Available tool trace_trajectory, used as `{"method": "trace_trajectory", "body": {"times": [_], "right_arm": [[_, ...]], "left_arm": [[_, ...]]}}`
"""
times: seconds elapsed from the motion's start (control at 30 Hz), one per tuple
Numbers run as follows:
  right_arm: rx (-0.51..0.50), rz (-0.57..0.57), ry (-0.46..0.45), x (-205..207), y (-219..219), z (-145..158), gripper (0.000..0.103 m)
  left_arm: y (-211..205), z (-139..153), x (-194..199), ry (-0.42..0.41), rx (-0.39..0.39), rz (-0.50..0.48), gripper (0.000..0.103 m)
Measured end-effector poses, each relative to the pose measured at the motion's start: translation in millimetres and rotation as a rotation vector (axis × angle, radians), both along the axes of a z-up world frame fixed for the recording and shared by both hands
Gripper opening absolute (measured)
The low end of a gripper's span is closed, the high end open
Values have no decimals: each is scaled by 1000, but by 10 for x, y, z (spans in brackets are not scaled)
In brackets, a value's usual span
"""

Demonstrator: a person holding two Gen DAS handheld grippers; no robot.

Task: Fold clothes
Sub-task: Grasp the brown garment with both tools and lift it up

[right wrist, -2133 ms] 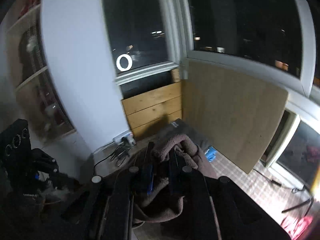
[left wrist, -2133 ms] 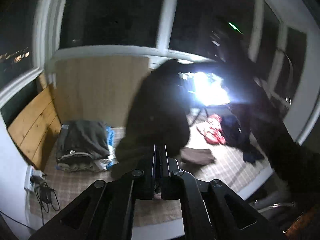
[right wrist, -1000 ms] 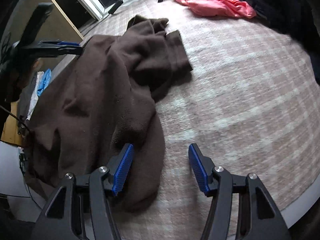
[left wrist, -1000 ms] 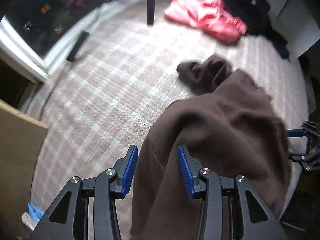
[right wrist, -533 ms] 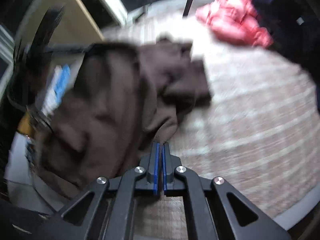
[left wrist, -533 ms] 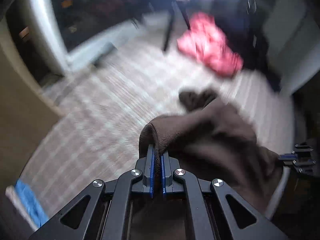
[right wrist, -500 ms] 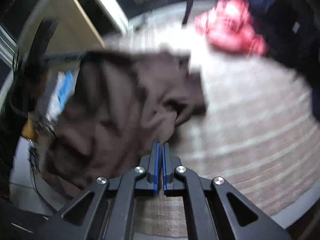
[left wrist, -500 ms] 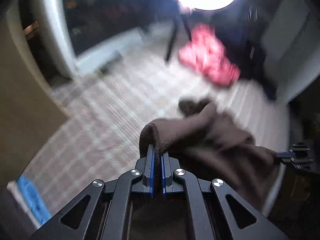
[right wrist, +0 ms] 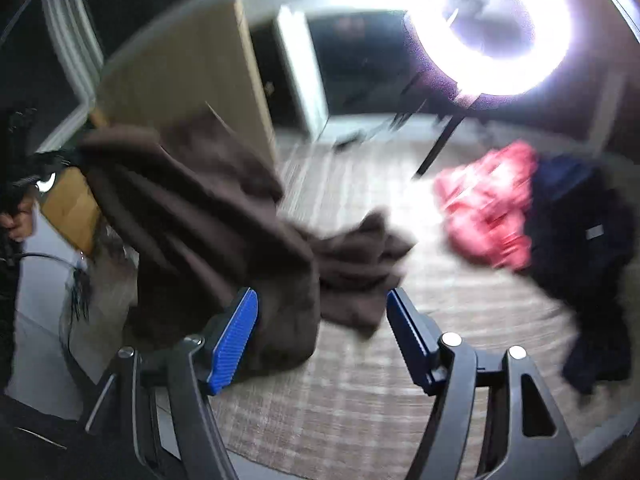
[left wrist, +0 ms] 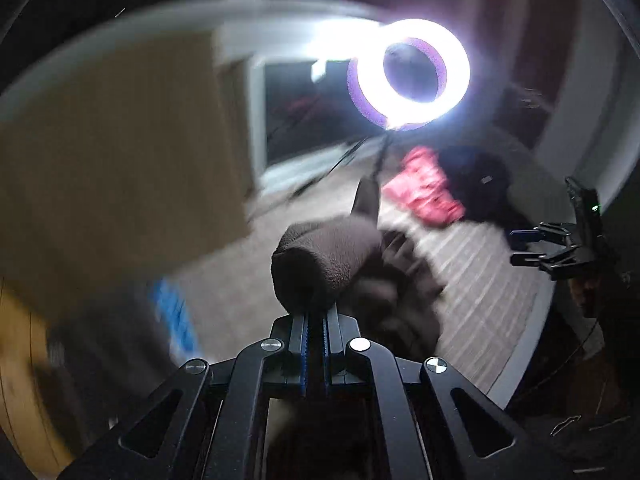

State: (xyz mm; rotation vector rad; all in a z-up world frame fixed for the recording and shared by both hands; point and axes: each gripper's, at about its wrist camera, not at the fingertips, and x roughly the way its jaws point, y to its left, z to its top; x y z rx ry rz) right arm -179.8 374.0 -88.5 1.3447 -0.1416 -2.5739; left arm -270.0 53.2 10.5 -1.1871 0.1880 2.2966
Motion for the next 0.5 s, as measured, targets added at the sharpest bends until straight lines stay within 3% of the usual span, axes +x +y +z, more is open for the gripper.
{"method": "trace_trajectory", "body": {"times": [0.1, 0.13, 0.2, 0.3, 0.4, 0.5], "right_arm": [[2, 34, -55, -345, -138, -468, 65], [-12, 46, -75, -466, -157, -603, 65], [-38, 76, -136, -687, -206, -769, 65], [-2, 161, -151, -991, -483, -874, 65], [33, 291, -163, -1259, -785, -966, 65], [8, 386, -243, -1409, -973, -1130, 64]], "left_arm": [[-403, -449, 234, -123, 36, 87, 4], [-536, -674, 353, -161, 16, 123, 4], [-690, -943, 492, -217, 3, 169, 5], [-921, -1245, 521, -283, 41, 254, 5], [-931, -1307, 491, -271, 46, 270, 4], [-962, -1358, 496, -258, 16, 275, 5]]}}
